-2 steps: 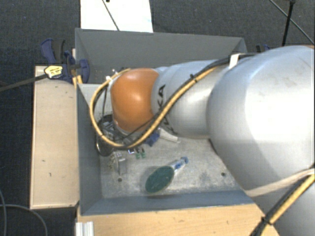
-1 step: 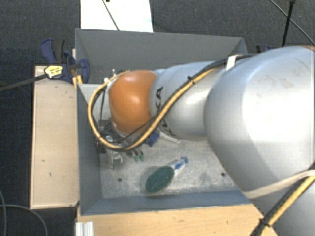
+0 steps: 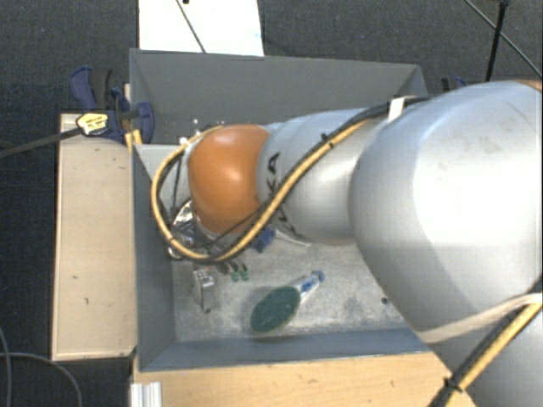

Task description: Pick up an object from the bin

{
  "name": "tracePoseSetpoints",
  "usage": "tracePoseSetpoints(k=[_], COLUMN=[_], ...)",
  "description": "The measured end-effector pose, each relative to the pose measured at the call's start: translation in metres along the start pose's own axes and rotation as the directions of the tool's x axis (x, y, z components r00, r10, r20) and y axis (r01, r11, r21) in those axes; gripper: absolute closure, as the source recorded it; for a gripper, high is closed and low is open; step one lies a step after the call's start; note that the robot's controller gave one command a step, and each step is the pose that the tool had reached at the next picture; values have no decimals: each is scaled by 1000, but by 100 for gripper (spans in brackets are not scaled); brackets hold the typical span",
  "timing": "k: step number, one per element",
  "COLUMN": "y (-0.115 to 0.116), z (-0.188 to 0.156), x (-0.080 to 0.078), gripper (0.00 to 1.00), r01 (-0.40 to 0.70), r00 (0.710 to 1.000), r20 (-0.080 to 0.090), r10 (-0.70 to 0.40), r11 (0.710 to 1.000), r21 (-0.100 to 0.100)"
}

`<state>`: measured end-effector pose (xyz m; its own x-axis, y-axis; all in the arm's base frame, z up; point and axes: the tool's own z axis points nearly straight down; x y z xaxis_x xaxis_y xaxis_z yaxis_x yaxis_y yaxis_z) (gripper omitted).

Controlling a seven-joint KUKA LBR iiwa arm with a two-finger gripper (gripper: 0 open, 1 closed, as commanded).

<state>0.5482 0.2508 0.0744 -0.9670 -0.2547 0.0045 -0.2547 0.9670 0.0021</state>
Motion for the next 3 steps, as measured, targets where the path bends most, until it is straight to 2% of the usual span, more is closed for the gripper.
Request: tracePoseSetpoints(k=[1,2,3], y=[0,-53,-8], z=[-3,-122,-81], x=[-3,48,45], gripper=[100,100,100], r01=[-3,-33,-511], r00=[1000,999,859], r20=[10,14,4], r10=[3,33,511], r11=[1000,999,859], r21=[-1,2,0])
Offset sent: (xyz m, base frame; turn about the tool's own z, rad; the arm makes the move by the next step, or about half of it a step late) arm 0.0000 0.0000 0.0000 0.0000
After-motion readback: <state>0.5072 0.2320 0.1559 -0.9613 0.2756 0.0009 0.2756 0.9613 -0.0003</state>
